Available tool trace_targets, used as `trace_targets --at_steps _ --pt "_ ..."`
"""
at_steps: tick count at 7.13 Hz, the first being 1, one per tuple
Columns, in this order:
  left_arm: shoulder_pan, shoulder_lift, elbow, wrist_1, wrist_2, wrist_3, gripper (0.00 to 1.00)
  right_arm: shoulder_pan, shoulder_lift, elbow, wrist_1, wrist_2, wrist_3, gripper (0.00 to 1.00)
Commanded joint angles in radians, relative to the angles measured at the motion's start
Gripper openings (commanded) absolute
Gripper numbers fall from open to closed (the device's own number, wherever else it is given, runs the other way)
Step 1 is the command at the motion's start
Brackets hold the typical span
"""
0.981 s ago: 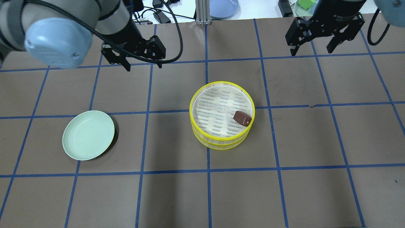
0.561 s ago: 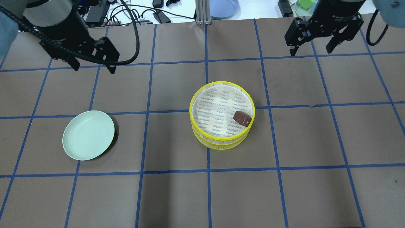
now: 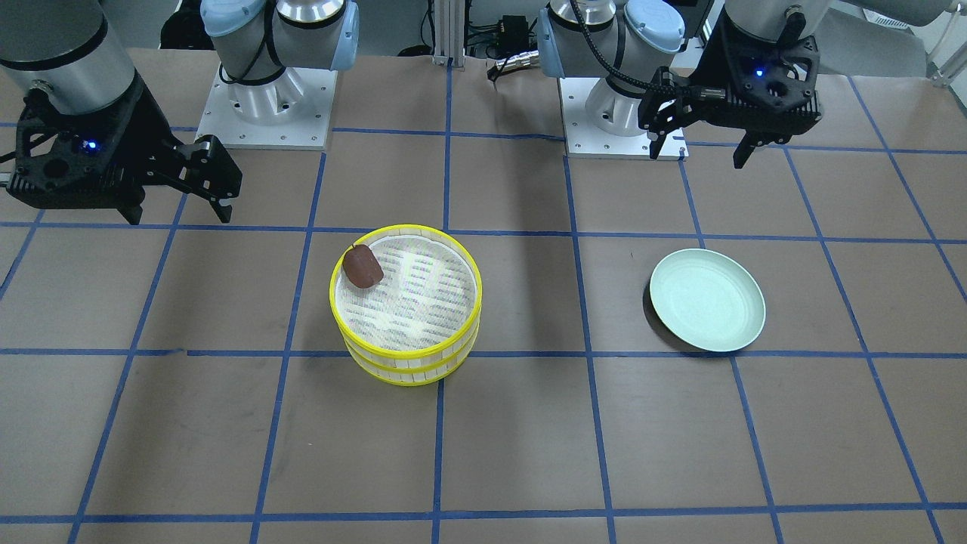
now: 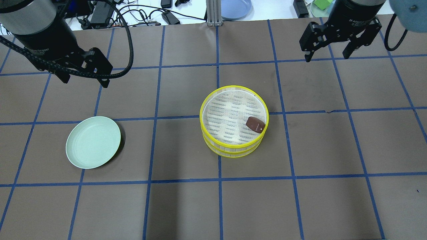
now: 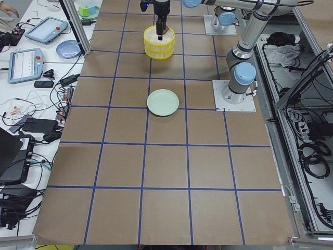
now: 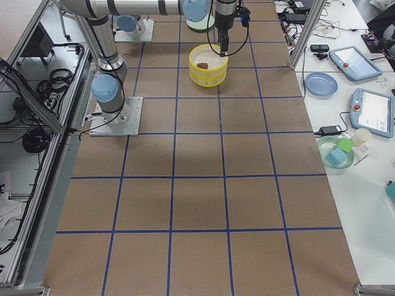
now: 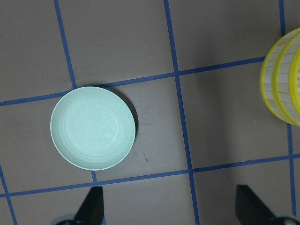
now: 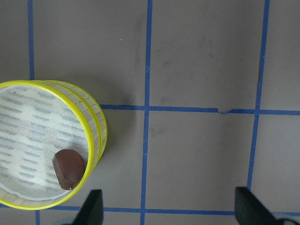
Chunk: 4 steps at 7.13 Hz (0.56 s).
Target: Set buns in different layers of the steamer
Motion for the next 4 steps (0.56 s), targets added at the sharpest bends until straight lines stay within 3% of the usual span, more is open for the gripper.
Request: trace_targets --at_steps 1,4 --pt "0.000 0.004 -0.005 0.000 -0.002 0.000 1.00 -0.005 -0.011 0.011 0.000 -0.012 0.001 1.00" --pt "0.002 0.006 -0.025 0.001 0.000 0.003 1.00 -0.003 -0.030 0.011 -0.001 -0.010 0.001 1.00"
